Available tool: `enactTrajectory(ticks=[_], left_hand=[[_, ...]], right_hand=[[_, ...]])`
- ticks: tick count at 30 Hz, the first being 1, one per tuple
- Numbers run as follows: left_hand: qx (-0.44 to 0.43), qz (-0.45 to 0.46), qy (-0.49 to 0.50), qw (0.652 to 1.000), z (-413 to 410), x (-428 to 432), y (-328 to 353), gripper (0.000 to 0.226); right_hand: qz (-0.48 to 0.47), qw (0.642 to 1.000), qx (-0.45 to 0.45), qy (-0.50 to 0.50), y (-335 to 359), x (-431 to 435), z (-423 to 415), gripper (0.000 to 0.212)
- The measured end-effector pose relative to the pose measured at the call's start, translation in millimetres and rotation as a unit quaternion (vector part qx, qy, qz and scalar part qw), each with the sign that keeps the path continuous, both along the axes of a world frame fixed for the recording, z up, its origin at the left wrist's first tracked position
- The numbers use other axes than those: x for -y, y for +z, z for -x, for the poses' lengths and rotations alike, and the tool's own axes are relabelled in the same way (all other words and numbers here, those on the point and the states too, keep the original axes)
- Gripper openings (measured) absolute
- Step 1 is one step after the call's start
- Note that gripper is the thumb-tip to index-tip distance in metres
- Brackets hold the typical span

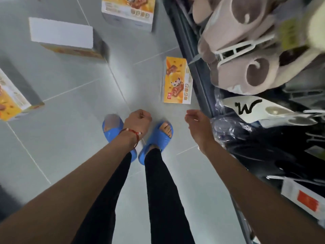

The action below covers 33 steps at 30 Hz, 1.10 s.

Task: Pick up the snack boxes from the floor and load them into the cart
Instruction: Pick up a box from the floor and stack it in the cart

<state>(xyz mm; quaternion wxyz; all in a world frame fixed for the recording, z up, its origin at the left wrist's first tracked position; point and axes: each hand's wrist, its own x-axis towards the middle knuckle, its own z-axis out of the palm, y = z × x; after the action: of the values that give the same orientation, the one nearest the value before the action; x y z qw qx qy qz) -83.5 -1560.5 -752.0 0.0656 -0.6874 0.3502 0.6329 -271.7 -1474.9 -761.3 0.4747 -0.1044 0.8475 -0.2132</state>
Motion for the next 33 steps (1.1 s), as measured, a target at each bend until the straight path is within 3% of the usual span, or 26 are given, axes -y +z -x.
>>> enactTrajectory(ticks=[5, 10, 15, 20, 25, 30, 33], left_hand=[[-0.013, 0.016, -0.062, 0.998, 24.2, 8.9, -97.4, 0.006], [-0.014, 0.043, -0.063, 0.997, 57.2, 8.7, -200.5, 0.05], [-0.051, 0.08, -0.057, 0.994, 95.5, 19.9, -281.3, 0.079], [-0.06, 0.135, -0.042, 0.988, 119.2, 31.3, -336.9, 0.045], [-0.093, 0.215, -0.053, 0.971, 130.1, 21.9, -370.6, 0.073], [-0.117, 0.165, -0.02, 0.979, 117.7, 18.9, -348.5, 0.063], [-0.133, 0.121, 0.004, 0.984, 99.9, 16.0, -310.9, 0.041]], right_hand=[[-0.024, 0.999, -0.029, -0.03, -106.8, 13.0, 11.1, 0.04], [-0.017, 0.995, -0.094, -0.043, -204.4, 20.8, 28.5, 0.058], [0.004, 0.989, -0.146, -0.033, -273.7, 27.9, 52.2, 0.07], [0.07, 0.991, -0.113, -0.027, -317.4, 25.7, 73.8, 0.042], [0.129, 0.985, -0.091, -0.065, -326.5, 21.7, 71.4, 0.055], [0.106, 0.989, -0.086, -0.06, -306.3, 20.9, 54.3, 0.066], [0.077, 0.994, -0.068, -0.046, -287.7, 16.5, 40.4, 0.045]])
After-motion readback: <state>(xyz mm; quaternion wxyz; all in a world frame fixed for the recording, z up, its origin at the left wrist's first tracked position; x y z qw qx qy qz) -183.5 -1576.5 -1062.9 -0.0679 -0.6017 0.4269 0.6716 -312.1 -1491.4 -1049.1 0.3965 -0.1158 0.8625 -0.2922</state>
